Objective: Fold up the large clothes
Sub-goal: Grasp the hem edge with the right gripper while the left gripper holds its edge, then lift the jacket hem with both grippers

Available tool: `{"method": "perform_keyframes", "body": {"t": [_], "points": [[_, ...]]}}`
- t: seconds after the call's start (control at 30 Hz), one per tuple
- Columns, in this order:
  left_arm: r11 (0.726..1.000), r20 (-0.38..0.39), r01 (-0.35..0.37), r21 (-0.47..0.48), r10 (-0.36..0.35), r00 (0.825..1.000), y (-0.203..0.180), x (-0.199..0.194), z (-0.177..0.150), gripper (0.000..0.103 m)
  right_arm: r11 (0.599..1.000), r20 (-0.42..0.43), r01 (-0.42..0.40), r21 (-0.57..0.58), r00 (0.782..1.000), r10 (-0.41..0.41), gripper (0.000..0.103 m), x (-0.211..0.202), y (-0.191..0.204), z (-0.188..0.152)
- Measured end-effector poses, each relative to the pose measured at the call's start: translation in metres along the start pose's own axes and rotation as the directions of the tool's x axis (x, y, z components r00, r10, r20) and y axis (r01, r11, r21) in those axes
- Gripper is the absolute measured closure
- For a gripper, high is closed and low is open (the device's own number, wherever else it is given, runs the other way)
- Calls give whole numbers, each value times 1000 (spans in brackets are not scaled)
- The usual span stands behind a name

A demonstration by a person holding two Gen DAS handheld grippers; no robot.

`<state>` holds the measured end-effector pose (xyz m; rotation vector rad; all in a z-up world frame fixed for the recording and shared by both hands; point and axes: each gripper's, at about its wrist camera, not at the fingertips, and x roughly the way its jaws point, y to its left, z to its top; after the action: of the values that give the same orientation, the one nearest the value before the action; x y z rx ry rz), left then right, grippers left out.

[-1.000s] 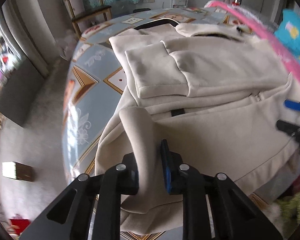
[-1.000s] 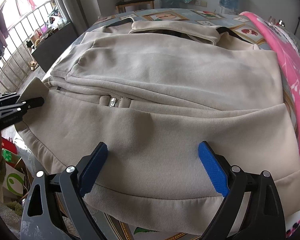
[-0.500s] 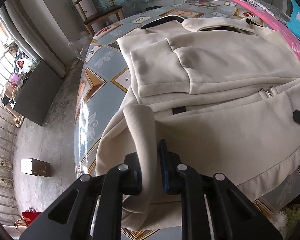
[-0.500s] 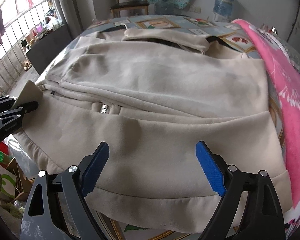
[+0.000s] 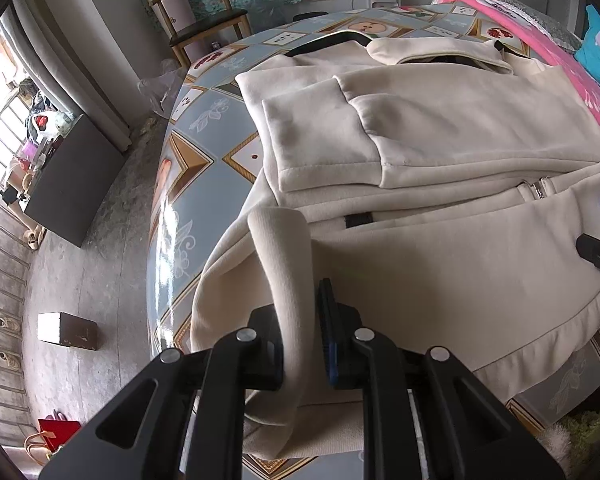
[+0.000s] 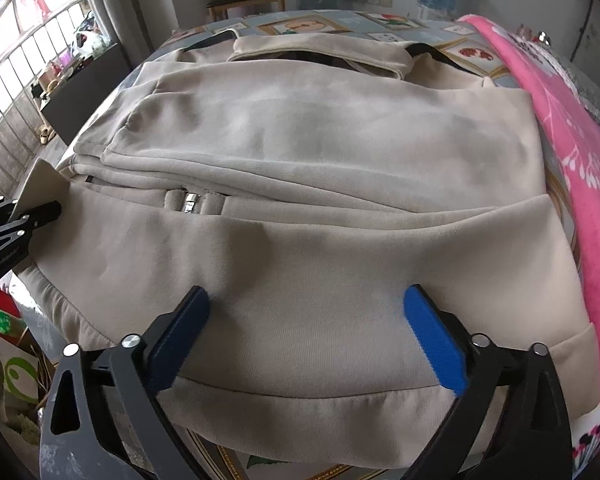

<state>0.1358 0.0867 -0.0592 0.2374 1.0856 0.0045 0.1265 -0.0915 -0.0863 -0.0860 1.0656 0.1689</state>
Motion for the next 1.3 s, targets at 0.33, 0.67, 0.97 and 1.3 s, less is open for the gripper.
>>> {"method": "perform_keyframes", "body": {"t": [0.33,0.67,0.97,1.3], "points": [[1000,2,-13,5,13,1000,-1,0,0,88,999,31,-35,-39,999,36,7,-2,-3,-6],[1000,24,6,-8,-6,1000,2,-1,-3,89,984,147,-134,120,982,116,7,-61,-96,-10],[1000,27,10,-13,-10,1000,2,-1,-4,89,972,124,-148,185,984,126,46,-49,-168,10],[1000,26,3,-11,-3,1000,2,-1,-4,89,969,64,-198,150,980,191,61,-25,-167,20]]}}
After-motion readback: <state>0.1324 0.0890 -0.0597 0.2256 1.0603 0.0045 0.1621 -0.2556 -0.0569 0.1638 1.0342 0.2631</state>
